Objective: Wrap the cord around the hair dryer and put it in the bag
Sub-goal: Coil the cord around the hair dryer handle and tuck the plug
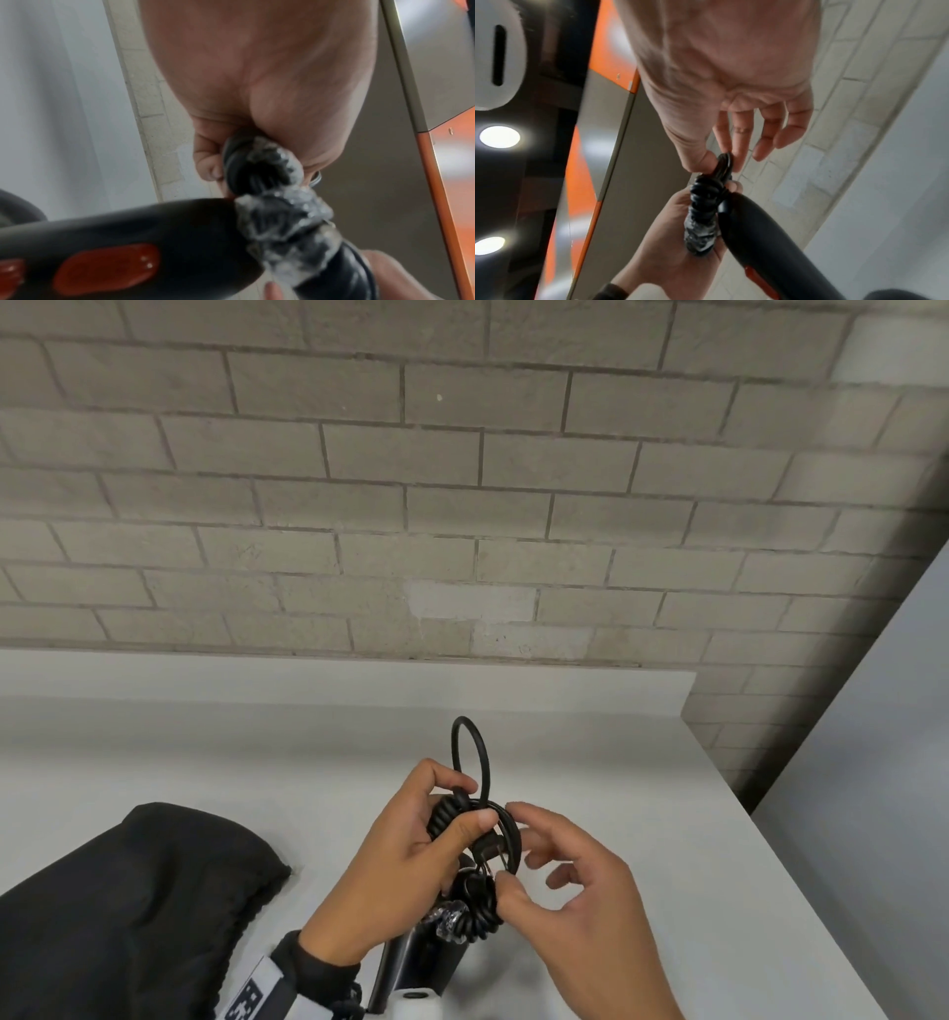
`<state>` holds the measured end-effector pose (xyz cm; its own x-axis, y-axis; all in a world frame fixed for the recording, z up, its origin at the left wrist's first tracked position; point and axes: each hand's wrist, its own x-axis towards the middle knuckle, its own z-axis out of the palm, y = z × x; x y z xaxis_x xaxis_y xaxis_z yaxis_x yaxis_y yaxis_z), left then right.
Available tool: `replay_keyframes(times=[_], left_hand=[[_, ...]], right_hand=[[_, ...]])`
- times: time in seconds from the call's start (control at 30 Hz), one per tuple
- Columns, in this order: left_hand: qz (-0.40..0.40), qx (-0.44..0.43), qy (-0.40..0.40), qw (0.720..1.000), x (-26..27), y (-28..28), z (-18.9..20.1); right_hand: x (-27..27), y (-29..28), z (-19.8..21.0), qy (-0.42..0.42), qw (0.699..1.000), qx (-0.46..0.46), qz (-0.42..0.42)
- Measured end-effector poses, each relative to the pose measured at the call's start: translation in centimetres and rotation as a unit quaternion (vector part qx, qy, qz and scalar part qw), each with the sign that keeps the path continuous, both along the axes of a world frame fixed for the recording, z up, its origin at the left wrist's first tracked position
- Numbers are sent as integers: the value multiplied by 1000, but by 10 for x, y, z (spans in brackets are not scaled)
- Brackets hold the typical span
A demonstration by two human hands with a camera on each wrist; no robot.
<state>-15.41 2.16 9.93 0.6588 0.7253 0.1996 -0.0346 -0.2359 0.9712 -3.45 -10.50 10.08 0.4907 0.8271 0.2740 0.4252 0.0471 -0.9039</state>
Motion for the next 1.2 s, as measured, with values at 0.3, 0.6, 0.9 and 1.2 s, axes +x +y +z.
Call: replay_keyframes(times=[0.3, 0.6, 0.9, 1.2], left_hand=[[40, -40, -45, 997, 3, -7, 0], [20, -9, -45, 999, 12, -19, 11], [32, 87, 14, 996, 9, -17, 1], [25, 88, -5, 996, 9, -16, -4]], right_hand=[[3, 2, -4, -122, 992, 41, 8], [15, 1, -14, -204, 973, 111, -14], [18, 1, -19, -193, 962, 190, 34], [28, -3, -15, -172, 966, 182, 62]])
